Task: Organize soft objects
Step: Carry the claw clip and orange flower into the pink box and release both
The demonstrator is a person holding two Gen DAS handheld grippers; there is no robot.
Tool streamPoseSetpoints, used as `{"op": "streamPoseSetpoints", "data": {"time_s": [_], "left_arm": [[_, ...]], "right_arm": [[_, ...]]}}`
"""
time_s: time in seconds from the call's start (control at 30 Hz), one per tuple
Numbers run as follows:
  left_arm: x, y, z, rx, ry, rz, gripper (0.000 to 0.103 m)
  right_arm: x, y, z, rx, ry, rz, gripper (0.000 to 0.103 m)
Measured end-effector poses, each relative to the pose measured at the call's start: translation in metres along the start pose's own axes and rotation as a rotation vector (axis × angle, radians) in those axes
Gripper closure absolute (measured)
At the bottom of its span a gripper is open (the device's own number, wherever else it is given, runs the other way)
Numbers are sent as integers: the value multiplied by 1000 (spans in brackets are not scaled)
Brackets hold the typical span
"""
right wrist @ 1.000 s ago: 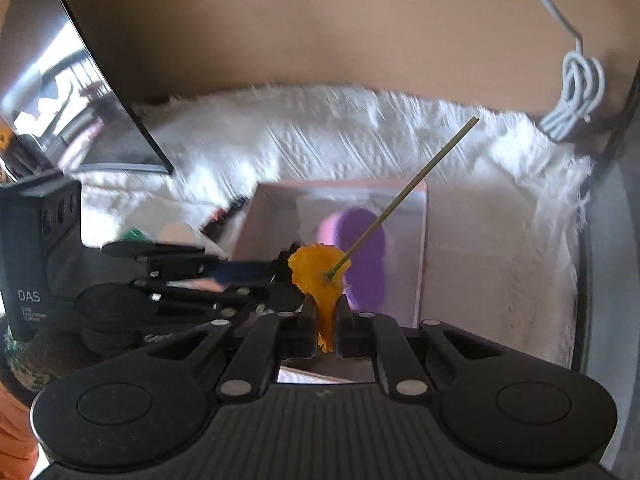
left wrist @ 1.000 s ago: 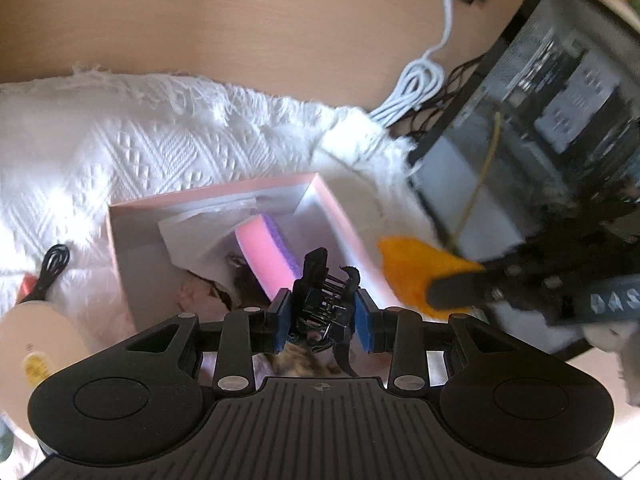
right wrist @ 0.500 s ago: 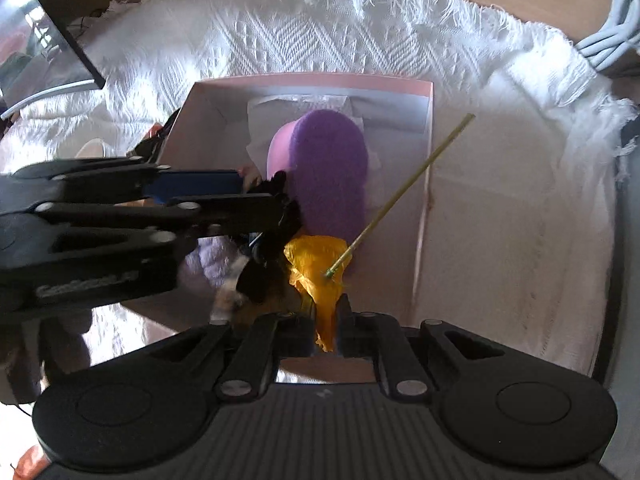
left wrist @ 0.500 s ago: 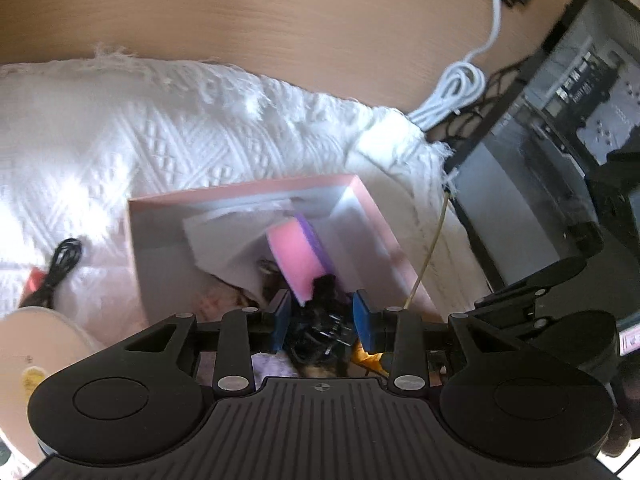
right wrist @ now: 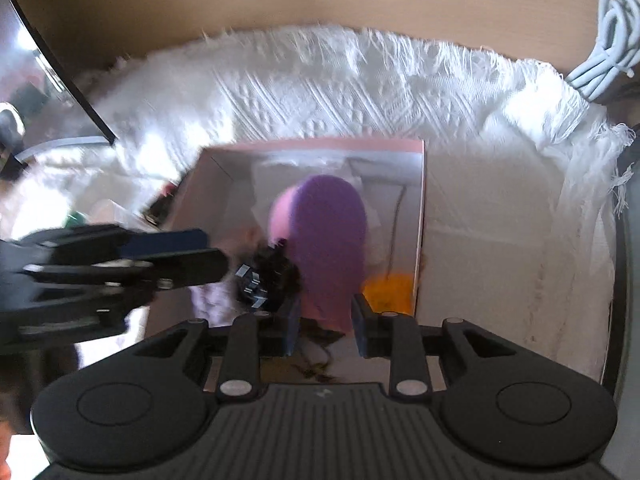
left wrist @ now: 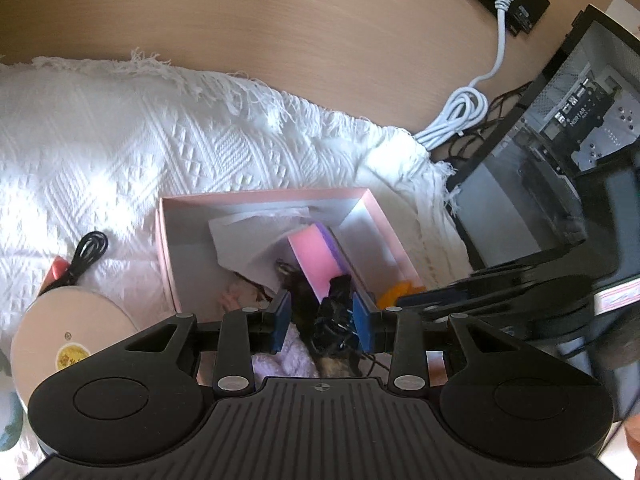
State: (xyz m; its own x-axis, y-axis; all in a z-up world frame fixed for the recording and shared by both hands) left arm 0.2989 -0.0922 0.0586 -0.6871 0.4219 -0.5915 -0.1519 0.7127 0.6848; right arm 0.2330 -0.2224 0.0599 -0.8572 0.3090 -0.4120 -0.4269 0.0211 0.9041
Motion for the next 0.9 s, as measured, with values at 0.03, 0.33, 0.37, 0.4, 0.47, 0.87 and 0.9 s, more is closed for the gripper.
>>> {"op": "streamPoseSetpoints", "data": {"time_s": [0.03,0.33,0.37,0.4,0.47,0.87,0.9], "left_arm": [[1,1,-1,-6,-6,1,66],[15,2,-8,-50,-72,63,66],[16,0,-9,-58,-71,72,66],[17,0,-9,-63,-72,78,66],[18,0,-10,-65,-76,85,66],[22,35,-9,-57,-83,40,66],[24,39,-6,-57,-84,42,66]], "right_arm": [[0,-5,2,16,9,7,76],[24,-3,12,90,98,93,76],[25,2,13,78,91,85,76],[25,9,14,66,82,72,76],[23,23,16,62,71,30,76],[7,-17,11,67,-78,-35,74],[12,-24,12,75,-77,-8,74]]}}
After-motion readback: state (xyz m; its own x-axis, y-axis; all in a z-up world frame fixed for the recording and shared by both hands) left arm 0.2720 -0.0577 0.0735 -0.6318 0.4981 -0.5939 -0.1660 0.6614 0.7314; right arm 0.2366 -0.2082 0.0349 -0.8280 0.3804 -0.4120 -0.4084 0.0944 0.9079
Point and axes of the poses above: each gripper's, at about its wrist camera, not at the fingertips, and y roughly against the way its jaws point, z to its left, x to its underside, the point moved 2 cm from there along -y, roughly the way its jaws point, and after that the axes turned 2 degrees about x, right-handed, at the moved point
